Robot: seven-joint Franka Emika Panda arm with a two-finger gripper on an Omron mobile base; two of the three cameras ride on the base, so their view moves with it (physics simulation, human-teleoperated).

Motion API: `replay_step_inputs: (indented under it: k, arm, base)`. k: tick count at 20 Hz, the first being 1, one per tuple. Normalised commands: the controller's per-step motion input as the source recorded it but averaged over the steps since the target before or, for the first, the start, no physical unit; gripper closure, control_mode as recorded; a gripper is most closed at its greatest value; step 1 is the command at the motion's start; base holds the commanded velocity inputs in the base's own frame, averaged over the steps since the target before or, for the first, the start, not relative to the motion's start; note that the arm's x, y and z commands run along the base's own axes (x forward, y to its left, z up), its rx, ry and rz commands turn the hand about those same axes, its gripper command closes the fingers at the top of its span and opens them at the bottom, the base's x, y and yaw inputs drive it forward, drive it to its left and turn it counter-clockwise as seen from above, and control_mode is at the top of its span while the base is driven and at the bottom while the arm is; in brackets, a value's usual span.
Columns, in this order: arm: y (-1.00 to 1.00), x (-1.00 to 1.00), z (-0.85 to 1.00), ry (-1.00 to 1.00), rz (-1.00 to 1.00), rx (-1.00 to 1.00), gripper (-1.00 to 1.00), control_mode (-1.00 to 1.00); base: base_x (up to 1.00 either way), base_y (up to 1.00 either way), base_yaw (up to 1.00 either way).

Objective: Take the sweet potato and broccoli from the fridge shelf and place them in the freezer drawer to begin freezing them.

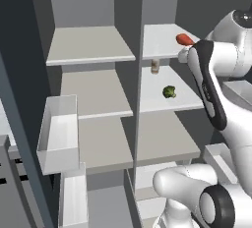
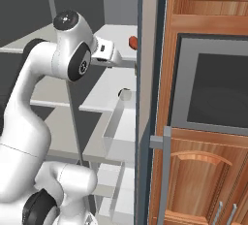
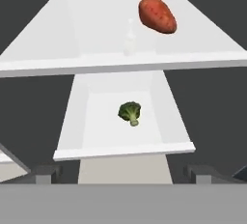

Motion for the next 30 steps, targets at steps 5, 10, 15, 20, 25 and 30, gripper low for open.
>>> replay_step_inputs:
  k: [5, 10, 15, 20, 25, 30]
  arm:
    - [-0.29, 0.49, 0.00, 0.00, 0.00, -0.04, -1.00, -1.00]
    - [-0.26, 0.36, 0.04, 0.00, 0.00, -0.05, -1.00, -1.00]
    - [-0.15, 0.51, 0.00, 0.00, -0.01, -0.06, -1.00, -1.00]
    - [-0.18, 0.51, 0.00, 0.00, -0.02, -0.05, -1.00, -1.00]
    - [-0.17, 0.52, 0.00, 0.00, -0.02, -0.06, -1.00, -1.00]
    - [-0.07, 0.65, 0.00, 0.01, 0.00, -0.04, -1.00, -1.00]
  base:
    - [0.00, 0.00, 0.00]
    - [0.00, 0.00, 0.00]
    - [0.00, 0.00, 0.00]
    - [0.00, 0.00, 0.00]
    - [0.00, 0.00, 0.00]
    - [0.00, 0.00, 0.00]
